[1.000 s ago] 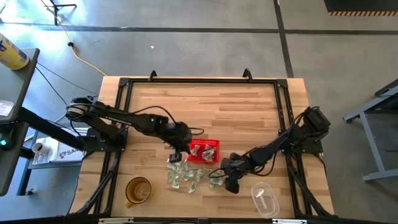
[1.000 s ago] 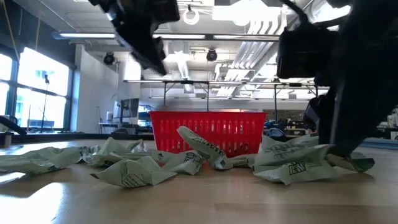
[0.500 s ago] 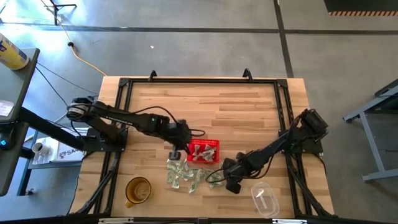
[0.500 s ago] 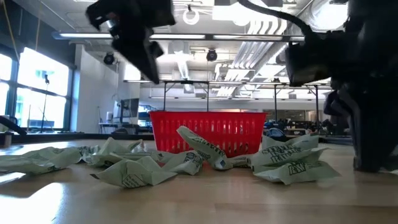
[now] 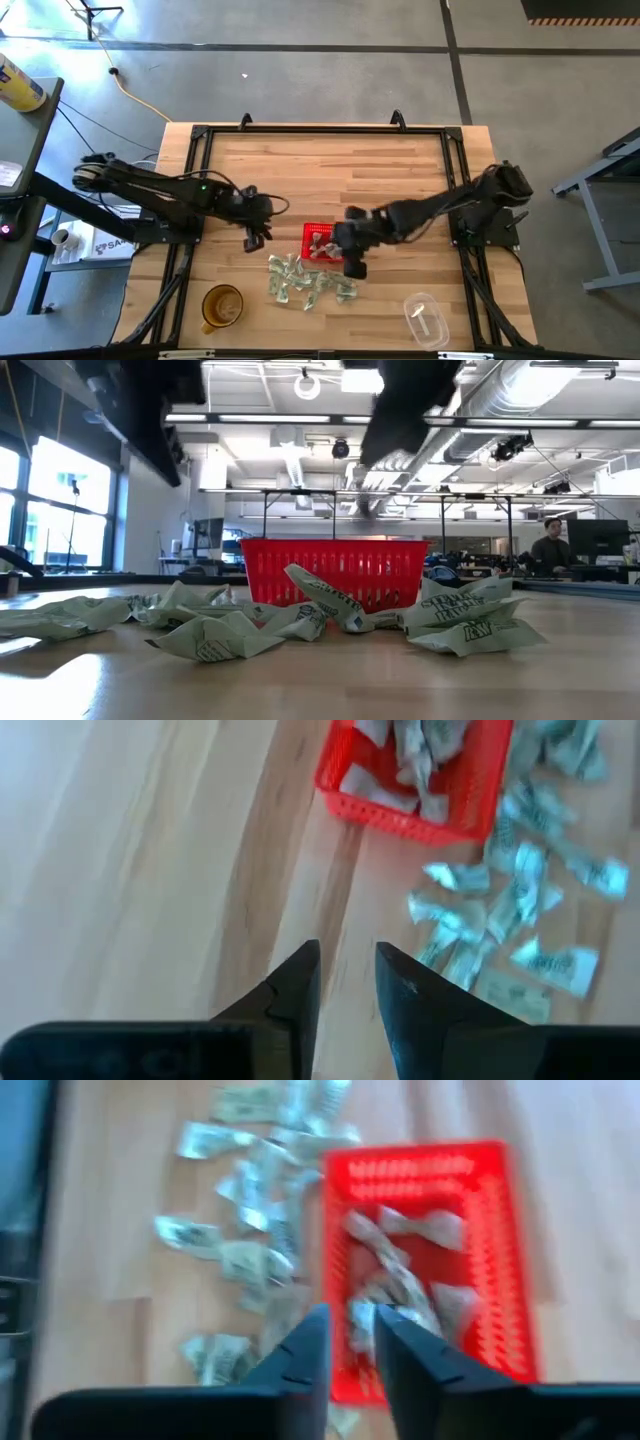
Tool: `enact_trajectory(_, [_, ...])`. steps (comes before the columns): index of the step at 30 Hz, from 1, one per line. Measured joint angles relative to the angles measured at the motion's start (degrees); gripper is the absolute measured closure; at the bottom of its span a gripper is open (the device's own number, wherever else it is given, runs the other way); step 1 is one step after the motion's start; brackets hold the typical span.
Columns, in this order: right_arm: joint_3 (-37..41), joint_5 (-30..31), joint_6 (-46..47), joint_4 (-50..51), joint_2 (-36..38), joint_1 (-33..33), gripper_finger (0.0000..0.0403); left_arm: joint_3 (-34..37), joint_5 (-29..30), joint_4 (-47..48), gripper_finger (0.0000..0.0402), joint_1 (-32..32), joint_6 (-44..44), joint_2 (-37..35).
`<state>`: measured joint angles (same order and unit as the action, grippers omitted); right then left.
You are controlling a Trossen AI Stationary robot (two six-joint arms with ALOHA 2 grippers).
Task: Pick and place Stevia / Truvia into bins
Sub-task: Put the stevia packet into the orange basket
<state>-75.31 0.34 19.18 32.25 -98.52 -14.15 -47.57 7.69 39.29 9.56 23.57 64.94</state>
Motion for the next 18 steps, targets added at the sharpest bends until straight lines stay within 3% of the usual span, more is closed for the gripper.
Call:
enact_trajectory(6, [0.0,-3.7,6.6,2.5,-2.0,4.7,0.0193,6.3,-2.9,-2.6,0.0255,-0.2,10.0,-0.8])
enact_trajectory(9, [0.2,-0.5,7.0,8.1,-1.0,5.1,0.0139,7.0,-6.5,-4.3,0.0244,-0.2,12.8,0.6])
enact_trajectory(15, [0.7,10.6,4.9,20.0,1.8,-0.2,0.0083,7.0,-9.5,-9.0,0.0197,-0.2,28.1,5.7])
enact_trajectory(18, [4.1,11.1,4.7,20.4,3.1,-2.5,0.0070,7.0,-12.1,-12.8,0.0172,2.0,27.1,8.8])
